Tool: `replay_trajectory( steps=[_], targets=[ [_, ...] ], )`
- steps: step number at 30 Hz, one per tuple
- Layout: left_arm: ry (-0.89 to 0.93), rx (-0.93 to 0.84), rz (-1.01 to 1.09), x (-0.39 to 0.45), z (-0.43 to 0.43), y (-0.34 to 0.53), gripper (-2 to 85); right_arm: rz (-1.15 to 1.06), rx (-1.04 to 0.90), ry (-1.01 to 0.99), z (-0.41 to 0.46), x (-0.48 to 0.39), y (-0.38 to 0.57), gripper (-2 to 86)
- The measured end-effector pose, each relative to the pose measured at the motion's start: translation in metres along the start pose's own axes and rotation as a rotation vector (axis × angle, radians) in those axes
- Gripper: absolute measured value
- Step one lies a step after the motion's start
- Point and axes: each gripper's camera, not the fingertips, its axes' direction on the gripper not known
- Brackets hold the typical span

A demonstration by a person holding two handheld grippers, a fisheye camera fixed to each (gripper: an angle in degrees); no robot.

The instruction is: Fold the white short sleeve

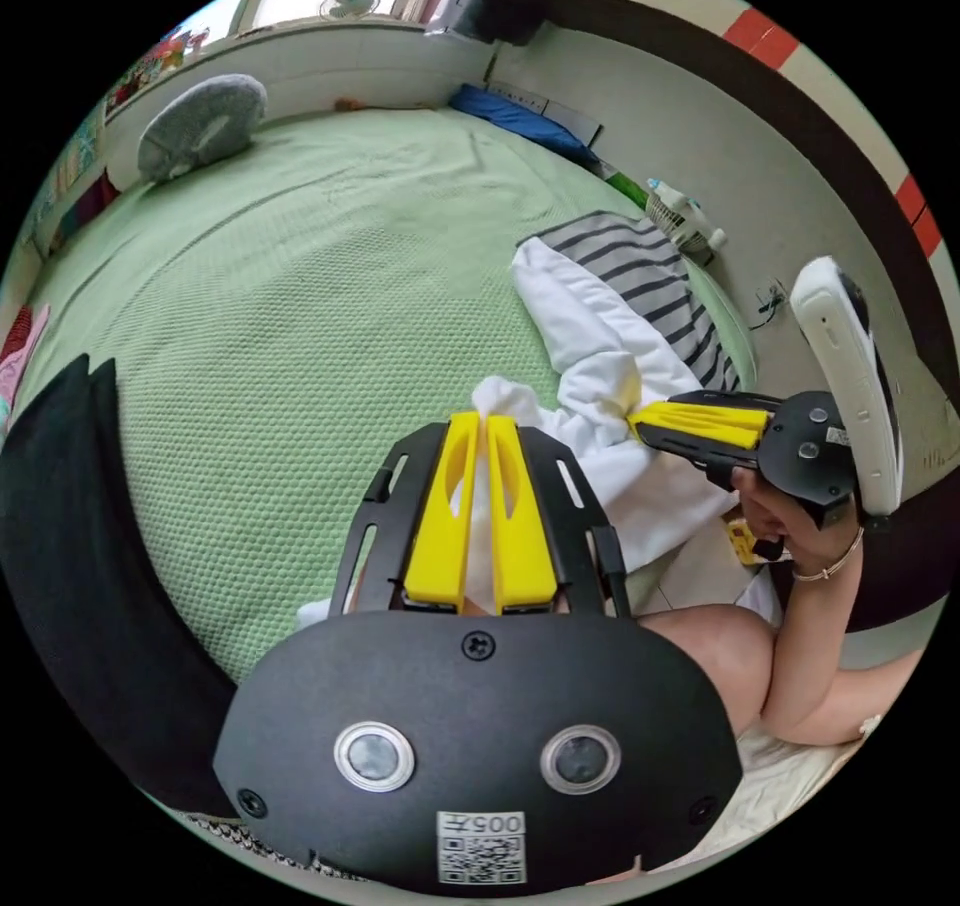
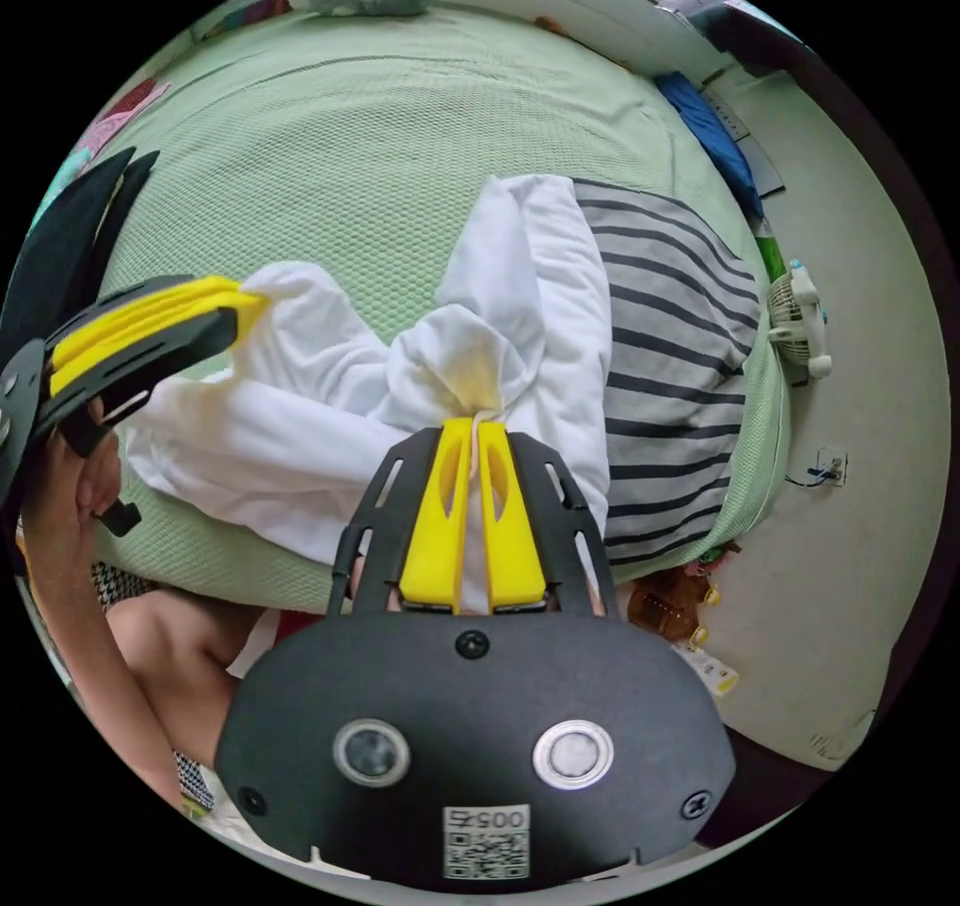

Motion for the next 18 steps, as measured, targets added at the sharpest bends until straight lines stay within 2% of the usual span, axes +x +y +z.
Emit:
replay_trajectory(
  steps=[5, 14, 18],
  targets=[
    [0.045, 0.12, -0.114, -0.026, -0.037, 0.022, 1.0, 0.038, 0.069, -0.064, -0.008, 0.013, 0.008, -1.7],
    [-0.082, 0.283, -0.238, -0.053, -0.089, 0.059, 0.8, -0.004, 0.221, -0.141, -0.024, 0.01, 0.021, -1.4],
    [-0.131, 0.344, -0.281, -0.061, -0.107, 0.074, 0.8, -0.017, 0.223, -0.156, -0.024, 0.01, 0.024, -1.3]
  ],
)
